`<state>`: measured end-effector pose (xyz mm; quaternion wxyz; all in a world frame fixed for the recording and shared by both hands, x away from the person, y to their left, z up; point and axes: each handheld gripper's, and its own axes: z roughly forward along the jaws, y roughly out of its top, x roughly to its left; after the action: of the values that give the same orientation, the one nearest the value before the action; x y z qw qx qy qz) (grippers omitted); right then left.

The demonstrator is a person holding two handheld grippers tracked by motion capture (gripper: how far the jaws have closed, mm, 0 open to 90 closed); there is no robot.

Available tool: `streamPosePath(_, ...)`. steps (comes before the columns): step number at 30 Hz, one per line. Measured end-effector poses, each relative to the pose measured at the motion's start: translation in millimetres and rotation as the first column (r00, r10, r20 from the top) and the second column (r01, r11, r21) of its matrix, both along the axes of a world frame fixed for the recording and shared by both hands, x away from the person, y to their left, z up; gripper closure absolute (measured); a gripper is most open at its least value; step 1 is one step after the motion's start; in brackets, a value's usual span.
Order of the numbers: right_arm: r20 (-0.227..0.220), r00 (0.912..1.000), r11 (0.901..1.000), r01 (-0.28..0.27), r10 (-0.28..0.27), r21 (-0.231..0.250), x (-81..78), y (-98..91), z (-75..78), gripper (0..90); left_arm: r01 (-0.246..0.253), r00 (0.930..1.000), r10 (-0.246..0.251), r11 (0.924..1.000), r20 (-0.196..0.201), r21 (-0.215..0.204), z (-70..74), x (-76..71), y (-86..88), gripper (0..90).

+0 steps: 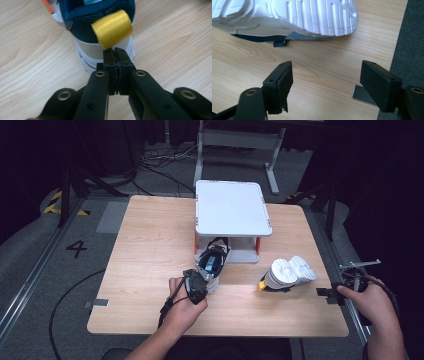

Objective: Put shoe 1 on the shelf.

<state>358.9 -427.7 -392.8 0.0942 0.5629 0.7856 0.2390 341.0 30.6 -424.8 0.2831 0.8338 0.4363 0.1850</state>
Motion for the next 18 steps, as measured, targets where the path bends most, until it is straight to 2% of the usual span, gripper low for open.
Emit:
streamPosePath(3, 0.003, 1.0000, 1.0000, 0.000, 0.000, 0.009, -1.7, -1.0, 1.0, 27.2, 0.002, 0.9999, -0.002, 0.9999, 0.015, -0.010, -0.5, 5.2, -6.6, 86.4)
streamPosePath(7, -0.002, 1.0000, 1.0000, 0.008, -0.008, 0.004, -3.3, -3.5, 0.4, 27.1, 0.013, 0.9993, -0.011, 0.9987, 0.035, -0.048, 0.1, 16.4, -17.5, 85.4)
streamPosePath(9, -0.002, 1.0000, 1.0000, 0.008, -0.008, 0.004, -3.6, -3.6, 0.1, 27.2, 0.032, 0.9986, -0.030, 0.9983, 0.044, -0.049, 0.0, 22.6, -26.0, 84.8)
streamPosePath(13, -0.006, 1.0000, 0.9999, 0.008, -0.008, 0.008, -3.7, -3.1, -0.7, 27.1, 0.034, 0.9969, -0.029, 0.9971, 0.073, -0.068, 0.8, 34.5, -35.6, 84.6)
streamPosePath(16, -0.009, 0.9999, 0.9999, 0.011, -0.011, 0.005, -3.4, -3.6, -1.8, 27.1, 0.046, 0.9971, -0.040, 0.9946, 0.064, -0.093, 4.0, 42.8, -39.9, 86.9)
streamPosePath(18, -0.009, 0.9999, 1.0000, 0.009, -0.009, 0.002, -3.0, -3.5, -2.6, 27.1, 0.054, 0.9950, -0.046, 0.9949, 0.088, -0.085, 5.8, 46.3, -44.9, 87.2)
